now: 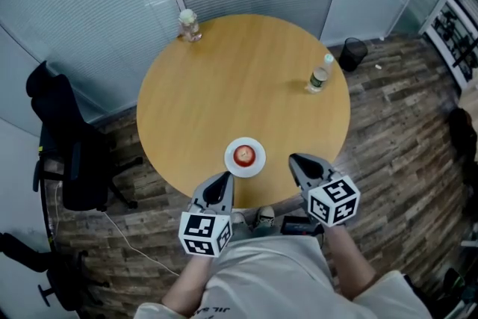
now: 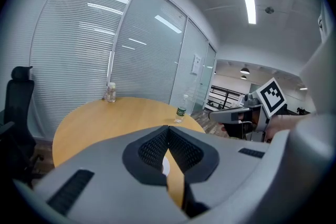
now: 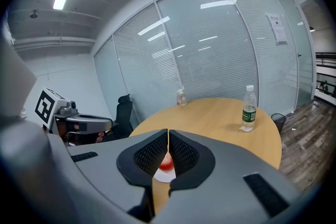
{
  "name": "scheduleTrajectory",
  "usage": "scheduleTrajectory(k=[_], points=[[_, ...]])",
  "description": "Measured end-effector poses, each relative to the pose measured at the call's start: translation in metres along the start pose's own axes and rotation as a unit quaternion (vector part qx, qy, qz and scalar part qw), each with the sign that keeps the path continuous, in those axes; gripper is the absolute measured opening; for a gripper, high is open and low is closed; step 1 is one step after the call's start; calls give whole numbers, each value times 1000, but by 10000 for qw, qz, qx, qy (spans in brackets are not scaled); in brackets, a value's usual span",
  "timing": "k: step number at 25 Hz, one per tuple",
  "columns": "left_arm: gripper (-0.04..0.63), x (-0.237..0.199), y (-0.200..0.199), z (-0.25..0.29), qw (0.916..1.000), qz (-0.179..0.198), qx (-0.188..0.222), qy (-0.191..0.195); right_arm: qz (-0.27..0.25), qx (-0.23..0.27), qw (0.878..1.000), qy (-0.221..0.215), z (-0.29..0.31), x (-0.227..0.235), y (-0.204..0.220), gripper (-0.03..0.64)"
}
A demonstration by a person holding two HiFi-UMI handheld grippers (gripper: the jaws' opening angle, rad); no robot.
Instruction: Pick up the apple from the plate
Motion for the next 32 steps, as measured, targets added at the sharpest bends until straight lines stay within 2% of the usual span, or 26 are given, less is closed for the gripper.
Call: scheduleTrajectory(k=[7,12,21,32], points=[[3,-14,-3,14,9997,-48,-128,199,14,-32,9998,189,8,-3,-4,32],[3,-16,-11,20,9992,83,-128,374,19,-42,9994,350,11,-3,-7,32],[3,-23,-7,22,9985,110,-222,491,45,-103,9994,335,24,-10,-4,32],[3,-31,14,36,9969,57,-549,563,117,-357,9986,384,38,3,8,32]])
Point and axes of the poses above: the fingertips, and each gripper's own axes: z forward along the fingers, x to its right, y out of its underside, the point moved 2 cm from there along -z, backward along the fingers, and after that the axes turned 6 degrees about x, right-handed, at the moved point
